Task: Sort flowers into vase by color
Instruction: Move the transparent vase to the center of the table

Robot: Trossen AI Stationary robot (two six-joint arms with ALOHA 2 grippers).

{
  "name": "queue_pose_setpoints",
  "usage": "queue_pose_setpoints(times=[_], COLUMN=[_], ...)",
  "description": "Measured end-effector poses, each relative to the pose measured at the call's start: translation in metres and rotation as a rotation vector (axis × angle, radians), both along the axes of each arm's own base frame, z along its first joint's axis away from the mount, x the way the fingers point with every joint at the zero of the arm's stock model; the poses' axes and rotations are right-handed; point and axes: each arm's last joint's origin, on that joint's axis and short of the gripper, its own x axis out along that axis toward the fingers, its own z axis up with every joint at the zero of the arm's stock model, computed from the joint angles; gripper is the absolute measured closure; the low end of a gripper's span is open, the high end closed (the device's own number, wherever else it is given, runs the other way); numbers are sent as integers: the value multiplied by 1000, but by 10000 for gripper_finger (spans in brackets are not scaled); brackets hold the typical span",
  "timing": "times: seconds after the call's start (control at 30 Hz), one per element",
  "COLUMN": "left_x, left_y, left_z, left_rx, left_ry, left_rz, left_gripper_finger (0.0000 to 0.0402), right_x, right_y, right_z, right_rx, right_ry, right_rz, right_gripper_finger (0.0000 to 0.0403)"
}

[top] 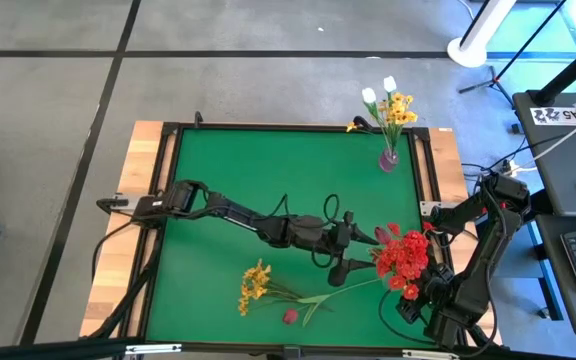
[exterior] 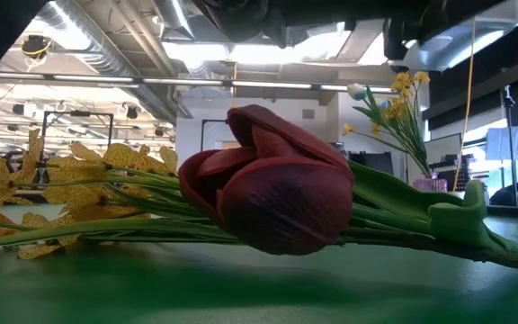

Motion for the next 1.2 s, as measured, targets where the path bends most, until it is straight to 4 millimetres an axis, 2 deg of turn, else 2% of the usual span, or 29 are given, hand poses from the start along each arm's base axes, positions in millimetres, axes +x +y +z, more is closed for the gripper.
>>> queue_pose_setpoints(times=[0.27, 0.43, 0.7, 1.0, 1.2], left_x=[1, 1, 0, -1, -1], left_y=[4, 5, 2, -2, -3], left_z=[2, 2, 2, 2, 2], left_rx=[-7, -7, -13, -8, -8], left_ry=[-24, -24, -24, -24, -25], left_rz=[51, 63, 55, 45, 45], left_gripper_finger=[143, 166, 252, 383, 399], right_x=[0, 0, 0, 1, 2], right_y=[0, 0, 0, 0, -1], right_z=[0, 0, 0, 0, 1], right_rx=[-4, -2, -2, -16, -34], right_ry=[-5, -5, -6, -38, -80], right_rz=[12, 12, 13, 18, 22], right_gripper_finger=[72, 72, 72, 72, 72])
